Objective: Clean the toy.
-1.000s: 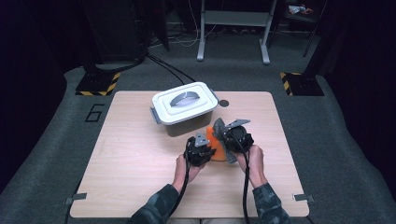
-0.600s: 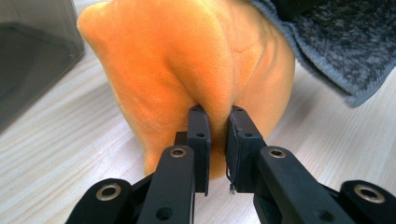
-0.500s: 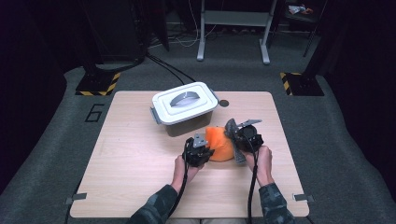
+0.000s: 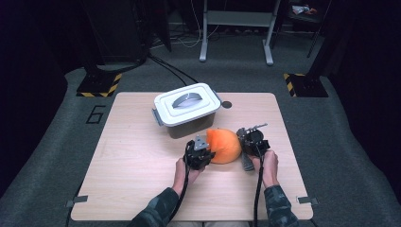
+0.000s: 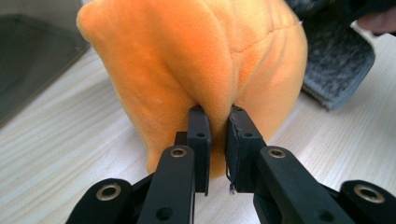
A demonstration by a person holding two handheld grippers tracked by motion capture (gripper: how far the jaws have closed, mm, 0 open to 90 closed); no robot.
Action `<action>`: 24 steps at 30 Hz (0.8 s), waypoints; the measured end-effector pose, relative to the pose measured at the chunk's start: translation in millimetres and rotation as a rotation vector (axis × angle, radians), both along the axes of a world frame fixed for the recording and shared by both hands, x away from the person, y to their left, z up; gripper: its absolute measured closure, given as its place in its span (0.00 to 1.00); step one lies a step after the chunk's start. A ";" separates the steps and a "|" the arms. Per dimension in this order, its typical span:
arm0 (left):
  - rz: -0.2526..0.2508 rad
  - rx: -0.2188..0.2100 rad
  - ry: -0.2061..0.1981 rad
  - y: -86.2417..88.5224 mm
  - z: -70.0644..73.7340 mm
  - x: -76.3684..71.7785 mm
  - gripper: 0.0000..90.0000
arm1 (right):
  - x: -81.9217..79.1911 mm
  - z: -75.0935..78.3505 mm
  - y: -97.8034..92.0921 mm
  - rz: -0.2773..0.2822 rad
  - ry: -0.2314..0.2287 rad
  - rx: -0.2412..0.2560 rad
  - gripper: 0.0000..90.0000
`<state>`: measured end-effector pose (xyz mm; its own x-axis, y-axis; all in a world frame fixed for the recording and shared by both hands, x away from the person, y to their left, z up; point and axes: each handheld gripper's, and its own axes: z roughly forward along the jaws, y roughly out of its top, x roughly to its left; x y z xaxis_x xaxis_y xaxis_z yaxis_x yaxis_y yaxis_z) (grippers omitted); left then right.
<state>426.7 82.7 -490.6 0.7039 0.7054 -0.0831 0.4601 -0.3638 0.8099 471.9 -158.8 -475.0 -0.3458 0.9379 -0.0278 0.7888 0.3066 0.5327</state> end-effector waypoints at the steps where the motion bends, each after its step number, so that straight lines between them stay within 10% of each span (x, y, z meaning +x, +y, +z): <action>1: 0.005 0.001 0.002 0.7 -0.6 0.3 0.90 | 1.2 -4.4 -0.2 -0.009 0.020 0.006 0.82; 5: 0.020 -0.008 0.005 3.0 -1.9 1.8 0.90 | 1.7 -6.0 -4.9 -0.006 0.021 0.021 0.82; 13: 0.018 0.000 -0.003 0.1 -2.1 2.2 0.91 | -20.5 41.6 -11.4 -0.005 -0.106 0.026 0.82; 24: 0.019 -0.001 -0.008 -2.3 -1.7 1.2 0.91 | -35.0 73.9 58.1 0.215 -0.167 0.023 0.81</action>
